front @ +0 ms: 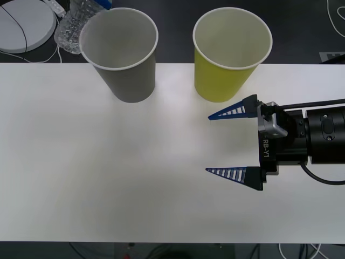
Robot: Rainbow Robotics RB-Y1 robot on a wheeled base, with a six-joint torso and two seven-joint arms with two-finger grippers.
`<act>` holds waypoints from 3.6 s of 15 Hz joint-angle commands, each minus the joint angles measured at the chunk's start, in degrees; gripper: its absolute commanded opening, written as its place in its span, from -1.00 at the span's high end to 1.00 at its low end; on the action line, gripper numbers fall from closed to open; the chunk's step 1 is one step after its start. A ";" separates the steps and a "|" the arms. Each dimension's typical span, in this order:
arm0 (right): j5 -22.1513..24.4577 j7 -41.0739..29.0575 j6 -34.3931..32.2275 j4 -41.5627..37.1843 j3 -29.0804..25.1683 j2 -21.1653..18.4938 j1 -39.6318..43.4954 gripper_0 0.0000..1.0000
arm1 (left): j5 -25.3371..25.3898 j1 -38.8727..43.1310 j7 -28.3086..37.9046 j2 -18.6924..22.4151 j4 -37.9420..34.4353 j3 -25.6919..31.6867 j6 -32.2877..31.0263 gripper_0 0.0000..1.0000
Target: Put the can into the green bin and the plastic bottle into the gray bin
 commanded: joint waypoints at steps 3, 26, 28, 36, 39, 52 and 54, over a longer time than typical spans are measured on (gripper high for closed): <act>0.00 0.00 0.00 0.00 0.00 0.00 0.00 -1.00 | -5.44 -8.45 -0.69 -6.05 10.42 -2.23 0.01 1.00; 0.00 0.00 0.00 0.00 0.00 0.00 0.00 -1.00 | -13.35 -12.05 -2.18 -13.61 16.04 -2.23 0.01 -1.00; 0.00 0.00 0.00 0.00 0.00 0.00 0.00 -1.00 | -13.44 -12.05 -2.18 -13.52 16.04 -2.32 0.01 -1.00; 0.00 0.00 0.00 0.00 0.00 0.00 0.00 -1.00 | -9.92 -11.79 -3.24 -11.06 15.42 -4.43 0.01 -1.00; 0.00 0.00 0.00 0.00 0.00 0.00 0.00 -1.00 | -4.47 -10.30 -2.71 -7.81 12.17 -7.51 0.01 -1.00; 0.00 0.00 0.00 0.00 0.00 0.00 0.00 -1.00 | 16.71 15.19 8.19 14.78 -26.76 -5.84 5.55 -1.00; 0.00 0.00 0.00 0.00 0.00 0.00 0.00 -1.00 | 19.52 20.47 7.48 17.76 -31.42 -2.85 7.57 -1.00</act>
